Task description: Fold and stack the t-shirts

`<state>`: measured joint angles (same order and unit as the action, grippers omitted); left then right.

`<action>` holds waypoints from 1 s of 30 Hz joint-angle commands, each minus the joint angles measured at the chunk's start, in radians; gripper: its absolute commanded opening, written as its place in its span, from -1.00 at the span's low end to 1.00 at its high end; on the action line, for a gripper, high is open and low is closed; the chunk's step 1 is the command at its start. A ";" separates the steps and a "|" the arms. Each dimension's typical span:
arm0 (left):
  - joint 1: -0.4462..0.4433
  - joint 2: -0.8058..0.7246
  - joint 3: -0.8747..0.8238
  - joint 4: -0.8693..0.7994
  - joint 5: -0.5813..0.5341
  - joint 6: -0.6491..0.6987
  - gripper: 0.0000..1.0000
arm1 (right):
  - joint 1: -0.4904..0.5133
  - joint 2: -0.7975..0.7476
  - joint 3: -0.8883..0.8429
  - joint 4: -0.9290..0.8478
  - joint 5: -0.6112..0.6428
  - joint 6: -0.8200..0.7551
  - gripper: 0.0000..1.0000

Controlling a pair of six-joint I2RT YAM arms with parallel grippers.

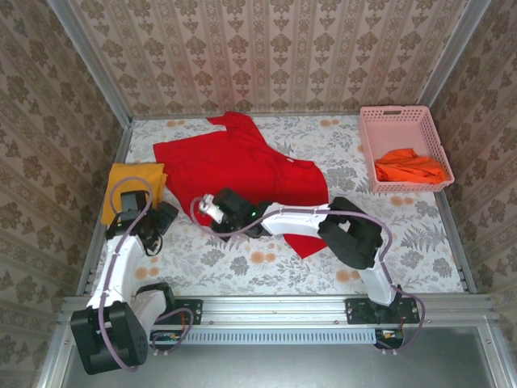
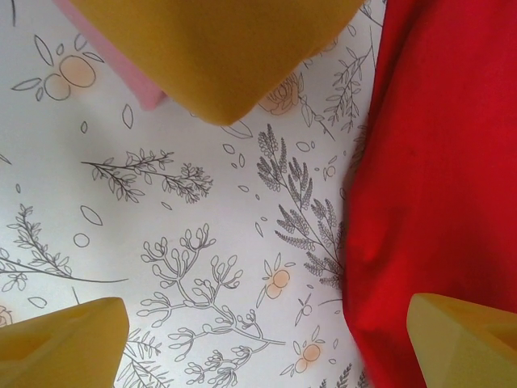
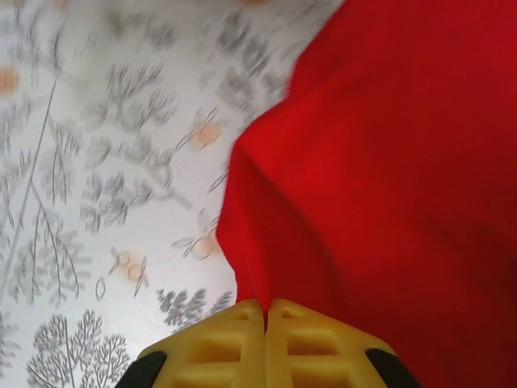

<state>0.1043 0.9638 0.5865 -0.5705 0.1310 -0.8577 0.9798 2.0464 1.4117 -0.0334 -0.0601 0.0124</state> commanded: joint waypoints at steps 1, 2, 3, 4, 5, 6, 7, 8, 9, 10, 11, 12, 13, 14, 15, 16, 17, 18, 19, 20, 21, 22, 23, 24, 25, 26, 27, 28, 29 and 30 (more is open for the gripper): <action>-0.018 0.014 -0.009 0.014 -0.009 0.016 0.81 | -0.087 -0.069 -0.030 0.004 -0.006 0.239 -1.00; -0.022 0.018 -0.008 0.016 -0.010 0.014 0.81 | -0.113 -0.069 -0.040 0.006 -0.017 0.296 -1.00; -0.027 0.020 -0.009 0.019 -0.011 0.013 0.82 | -0.147 -0.068 -0.058 0.019 -0.037 0.358 -1.00; -0.031 0.022 -0.008 0.023 -0.013 0.011 0.82 | -0.177 -0.067 -0.079 0.041 -0.053 0.418 -1.00; -0.035 0.023 -0.008 0.024 -0.013 0.010 0.82 | -0.204 -0.062 -0.094 0.054 -0.066 0.456 -1.00; -0.041 0.023 -0.008 0.027 -0.014 0.007 0.82 | -0.231 -0.053 -0.104 0.063 -0.075 0.484 -1.00; -0.045 0.026 -0.010 0.030 -0.015 0.005 0.82 | -0.254 -0.043 -0.112 0.067 -0.078 0.504 -1.00; -0.051 0.027 -0.008 0.033 -0.015 0.003 0.82 | -0.272 -0.032 -0.116 0.068 -0.079 0.516 -0.98; -0.059 0.030 -0.008 0.036 -0.016 -0.001 0.82 | -0.291 -0.020 -0.119 0.072 -0.089 0.527 -0.89; -0.070 0.033 -0.008 0.041 -0.015 -0.004 0.82 | -0.306 -0.008 -0.119 0.078 -0.103 0.531 -0.74; -0.079 0.037 -0.005 0.044 -0.017 -0.006 0.82 | -0.317 -0.001 -0.119 0.081 -0.108 0.531 -0.58; -0.091 0.043 -0.002 0.046 -0.019 -0.010 0.82 | -0.326 0.000 -0.121 0.086 -0.112 0.525 -0.32; -0.101 0.048 0.001 0.048 -0.020 -0.013 0.82 | -0.332 -0.009 -0.132 0.096 -0.104 0.508 -0.09; -0.108 0.052 0.002 0.050 -0.023 -0.017 0.83 | -0.332 -0.028 -0.144 0.107 -0.081 0.487 0.04; -0.119 0.053 0.002 0.052 -0.028 -0.019 0.83 | -0.331 -0.053 -0.161 0.118 -0.050 0.451 0.16; -0.124 0.054 0.001 0.050 -0.034 -0.024 0.83 | -0.326 -0.083 -0.174 0.124 -0.019 0.402 0.23; -0.128 0.051 0.000 0.051 -0.037 -0.027 0.83 | -0.317 -0.107 -0.186 0.122 0.015 0.352 0.28; -0.128 0.048 -0.003 0.051 -0.039 -0.027 0.83 | -0.301 -0.133 -0.196 0.115 0.073 0.288 0.32; -0.129 0.045 -0.002 0.048 -0.045 -0.027 0.83 | -0.277 -0.152 -0.201 0.106 0.138 0.216 0.33; -0.127 0.043 -0.002 0.044 -0.052 -0.024 0.83 | -0.251 -0.161 -0.199 0.092 0.188 0.152 0.33; -0.123 0.041 -0.001 0.039 -0.055 -0.021 0.83 | -0.228 -0.163 -0.191 0.077 0.214 0.097 0.33; -0.114 0.041 0.000 0.035 -0.056 -0.018 0.83 | -0.210 -0.158 -0.179 0.060 0.227 0.054 0.29; -0.104 0.041 0.001 0.034 -0.049 -0.014 0.84 | -0.182 -0.146 -0.163 0.041 0.229 0.017 0.25; -0.091 0.042 0.000 0.034 -0.038 -0.012 0.84 | -0.163 -0.134 -0.150 0.031 0.227 -0.003 0.22; -0.079 0.042 0.000 0.034 -0.029 -0.010 0.84 | -0.143 -0.119 -0.139 0.028 0.208 -0.022 0.17; -0.071 0.041 -0.001 0.034 -0.023 -0.007 0.83 | -0.129 -0.104 -0.129 0.028 0.183 -0.031 0.14; -0.064 0.037 -0.001 0.034 -0.018 -0.003 0.84 | -0.113 -0.080 -0.109 0.019 0.164 -0.038 0.11; -0.059 0.034 0.001 0.032 -0.016 -0.001 0.83 | -0.101 -0.058 -0.087 0.005 0.156 -0.041 0.09; -0.055 0.031 0.002 0.027 -0.015 0.002 0.84 | -0.091 -0.040 -0.068 -0.008 0.151 -0.042 0.07; -0.052 0.028 0.004 0.024 -0.013 0.005 0.83 | -0.085 -0.016 -0.045 -0.027 0.150 -0.036 0.04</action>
<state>0.0422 1.0122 0.5865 -0.5274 0.1078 -0.8696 0.8913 1.9705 1.3140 0.0113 0.0921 0.0387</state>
